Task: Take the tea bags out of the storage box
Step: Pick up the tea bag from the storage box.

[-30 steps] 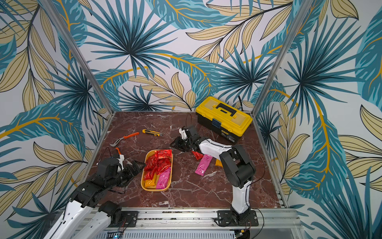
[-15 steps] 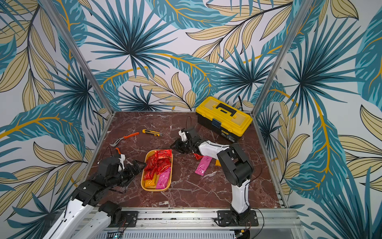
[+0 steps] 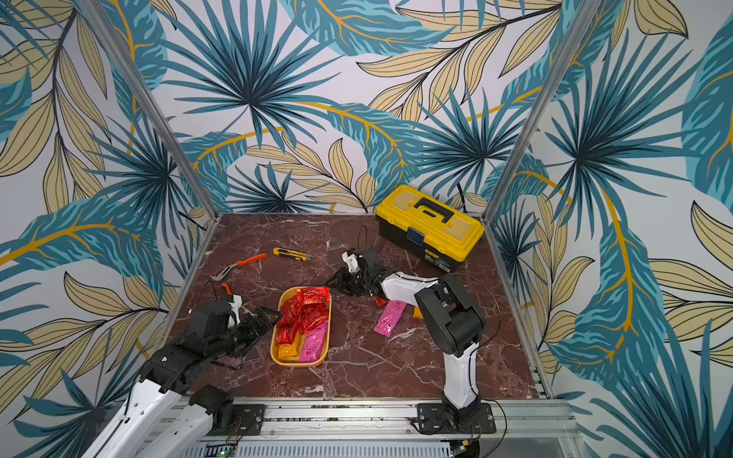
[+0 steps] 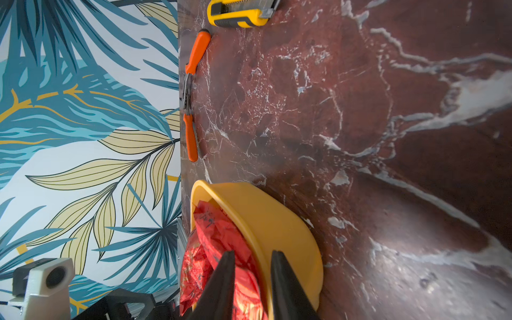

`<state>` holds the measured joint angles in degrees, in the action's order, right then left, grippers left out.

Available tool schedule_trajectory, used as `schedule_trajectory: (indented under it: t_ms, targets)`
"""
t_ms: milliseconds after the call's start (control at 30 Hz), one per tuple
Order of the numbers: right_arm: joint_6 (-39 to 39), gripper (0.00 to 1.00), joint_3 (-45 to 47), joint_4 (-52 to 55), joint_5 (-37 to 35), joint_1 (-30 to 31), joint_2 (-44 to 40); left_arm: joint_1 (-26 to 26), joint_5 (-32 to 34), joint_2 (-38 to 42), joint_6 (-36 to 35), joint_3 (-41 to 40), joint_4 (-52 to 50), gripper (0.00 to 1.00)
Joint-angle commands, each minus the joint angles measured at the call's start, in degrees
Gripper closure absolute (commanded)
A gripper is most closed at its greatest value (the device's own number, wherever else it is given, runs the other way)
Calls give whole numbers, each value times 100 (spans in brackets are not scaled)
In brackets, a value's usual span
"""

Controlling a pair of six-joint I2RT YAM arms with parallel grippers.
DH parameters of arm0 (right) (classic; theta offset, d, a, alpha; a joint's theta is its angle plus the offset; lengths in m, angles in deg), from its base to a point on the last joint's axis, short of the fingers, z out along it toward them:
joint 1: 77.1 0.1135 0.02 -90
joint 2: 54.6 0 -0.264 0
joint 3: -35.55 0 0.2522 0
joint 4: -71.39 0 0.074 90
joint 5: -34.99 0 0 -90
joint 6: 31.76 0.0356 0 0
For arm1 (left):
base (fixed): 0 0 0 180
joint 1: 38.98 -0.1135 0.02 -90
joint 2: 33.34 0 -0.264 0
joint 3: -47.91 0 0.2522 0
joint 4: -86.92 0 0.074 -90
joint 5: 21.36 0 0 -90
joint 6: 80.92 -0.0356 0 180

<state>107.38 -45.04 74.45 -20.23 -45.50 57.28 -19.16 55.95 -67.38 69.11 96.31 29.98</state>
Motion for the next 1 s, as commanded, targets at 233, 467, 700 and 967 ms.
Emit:
schedule_trajectory:
  t_ms: [233,467,700,967]
  targets:
    - [314,74,402,-556,292,-10,-151,-38,-36,7,27,-106,119,0]
    - [354,76,469,-604,351,-4,-334,-32,-63,-3,61,-129,159,0]
    - [420,78,452,-685,482,40,-379,-37,-88,18,88,-132,186,0]
    - [246,84,276,-315,485,83,-515,-36,-88,29,103,-132,189,0]
